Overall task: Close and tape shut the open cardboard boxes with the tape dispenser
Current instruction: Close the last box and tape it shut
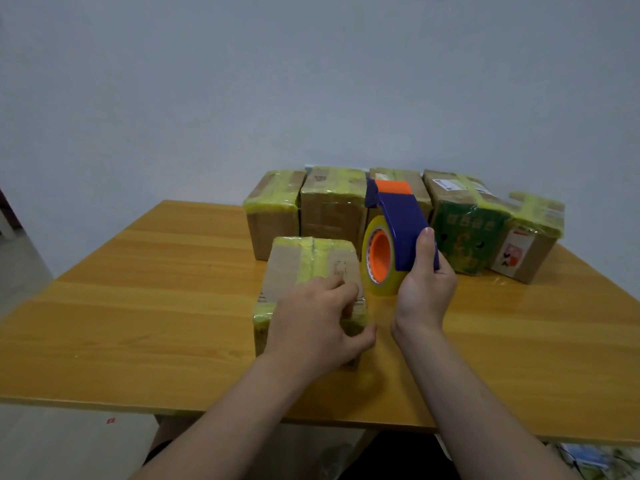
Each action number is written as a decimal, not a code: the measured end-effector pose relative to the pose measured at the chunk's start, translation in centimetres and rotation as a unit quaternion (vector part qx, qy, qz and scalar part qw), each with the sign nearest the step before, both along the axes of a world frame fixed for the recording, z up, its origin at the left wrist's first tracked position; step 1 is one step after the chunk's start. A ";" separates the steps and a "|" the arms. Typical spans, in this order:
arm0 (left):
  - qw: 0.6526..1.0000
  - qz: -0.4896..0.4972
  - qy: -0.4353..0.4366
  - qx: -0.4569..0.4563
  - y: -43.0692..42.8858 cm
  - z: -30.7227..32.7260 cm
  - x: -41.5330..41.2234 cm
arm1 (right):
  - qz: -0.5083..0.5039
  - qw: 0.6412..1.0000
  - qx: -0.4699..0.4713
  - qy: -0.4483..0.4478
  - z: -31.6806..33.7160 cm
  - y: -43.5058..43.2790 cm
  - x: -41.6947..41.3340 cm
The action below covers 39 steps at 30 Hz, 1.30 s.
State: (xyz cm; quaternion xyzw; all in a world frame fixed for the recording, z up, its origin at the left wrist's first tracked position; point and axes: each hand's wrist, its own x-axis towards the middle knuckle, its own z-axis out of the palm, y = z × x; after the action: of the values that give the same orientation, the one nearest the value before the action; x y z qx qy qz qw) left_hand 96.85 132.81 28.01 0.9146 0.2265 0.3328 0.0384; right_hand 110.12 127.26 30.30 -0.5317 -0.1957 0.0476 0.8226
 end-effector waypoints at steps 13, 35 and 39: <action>0.997 -0.041 0.012 -0.069 -0.3 0.4 -0.7 | 0.029 1.000 -0.003 -0.007 1.5 -1.8 0.8; 0.966 -0.049 0.205 -0.152 4.3 4.4 -4.0 | 0.113 0.992 -0.036 0.031 2.8 -5.0 5.8; 0.986 0.046 0.107 -0.116 1.8 4.5 -2.1 | 0.163 0.984 -0.052 0.042 2.8 -5.5 6.7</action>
State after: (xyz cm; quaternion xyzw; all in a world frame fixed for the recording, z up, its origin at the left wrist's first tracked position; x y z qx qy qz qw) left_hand 94.73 134.57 32.49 0.9229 0.3083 0.2058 0.1044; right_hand 116.82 121.78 33.12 -0.5321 -0.2425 0.2130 0.7828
